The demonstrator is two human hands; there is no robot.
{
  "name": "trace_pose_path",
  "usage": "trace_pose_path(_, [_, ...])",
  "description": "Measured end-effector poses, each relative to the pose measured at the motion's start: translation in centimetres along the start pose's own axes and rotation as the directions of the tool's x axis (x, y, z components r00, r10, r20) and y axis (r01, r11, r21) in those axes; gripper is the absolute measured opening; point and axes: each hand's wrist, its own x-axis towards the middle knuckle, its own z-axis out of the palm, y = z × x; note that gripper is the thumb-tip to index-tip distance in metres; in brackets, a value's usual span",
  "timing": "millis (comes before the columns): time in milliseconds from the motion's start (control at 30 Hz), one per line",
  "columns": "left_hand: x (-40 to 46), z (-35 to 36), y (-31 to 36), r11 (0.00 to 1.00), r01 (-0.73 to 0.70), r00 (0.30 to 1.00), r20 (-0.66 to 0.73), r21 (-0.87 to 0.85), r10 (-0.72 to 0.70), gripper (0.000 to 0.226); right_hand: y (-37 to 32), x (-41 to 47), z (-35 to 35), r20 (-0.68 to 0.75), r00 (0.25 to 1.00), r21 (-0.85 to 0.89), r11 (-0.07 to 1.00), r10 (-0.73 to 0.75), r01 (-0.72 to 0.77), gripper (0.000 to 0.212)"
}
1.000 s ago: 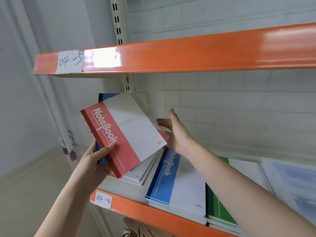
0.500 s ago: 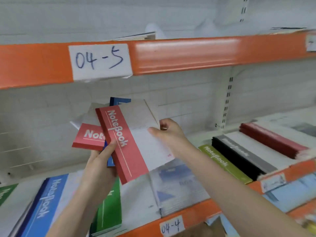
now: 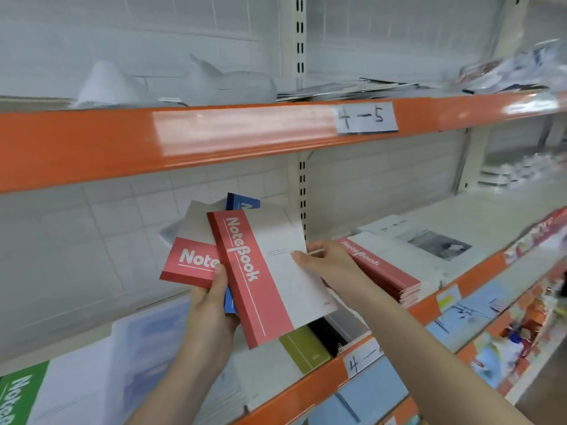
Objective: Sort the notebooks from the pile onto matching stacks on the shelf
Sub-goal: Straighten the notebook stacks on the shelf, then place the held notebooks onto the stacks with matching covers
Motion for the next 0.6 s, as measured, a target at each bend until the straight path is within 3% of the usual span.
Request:
trace_pose_path(100, [0.2, 3.1, -1.8, 0.999, -0.036, 0.999, -0.012, 0.009, 0.036, 0.032, 1.3, 0.9, -4.1, 0.059, 0.998, -0.05, 0.999, 0.022, -0.019, 0.015])
trace_pose_path(200, [0.3, 6.0, -3.3, 0.997, -0.077, 0.995, -0.054, 0.027, 0.078, 0.023, 2.5, 1.9, -7.3, 0.079, 0.994, -0.02, 0.997, 0.075, -0.073, 0.022])
trace_pose_path(333, [0.9, 8.1, -4.2, 0.995, -0.097, 0.989, -0.114, -0.01, 0.095, 0.027, 2.8, 4.1, -12.2, -0.177, 0.984, -0.074, 0.996, 0.028, -0.042, 0.02])
trace_pose_path(433, [1.1, 8.3, -4.7, 0.995, -0.095, 0.982, -0.168, -0.021, 0.09, 0.031, 3.2, 6.7, -16.3, -0.405, 0.914, -0.115, 0.993, -0.034, -0.014, 0.013])
trace_pose_path(500, [0.9, 8.2, -4.9, 0.995, -0.095, 0.974, -0.209, -0.005, 0.092, 0.031, 3.8, 8.6, -18.5, -0.452, 0.889, -0.189, 0.982, -0.066, -0.023, 0.015])
trace_pose_path(600, [0.4, 7.8, -5.3, 0.995, -0.075, 0.967, -0.239, 0.068, 0.09, 0.036, 4.4, 10.4, -20.2, -0.397, 0.906, -0.401, 0.916, -0.148, -0.027, 0.023])
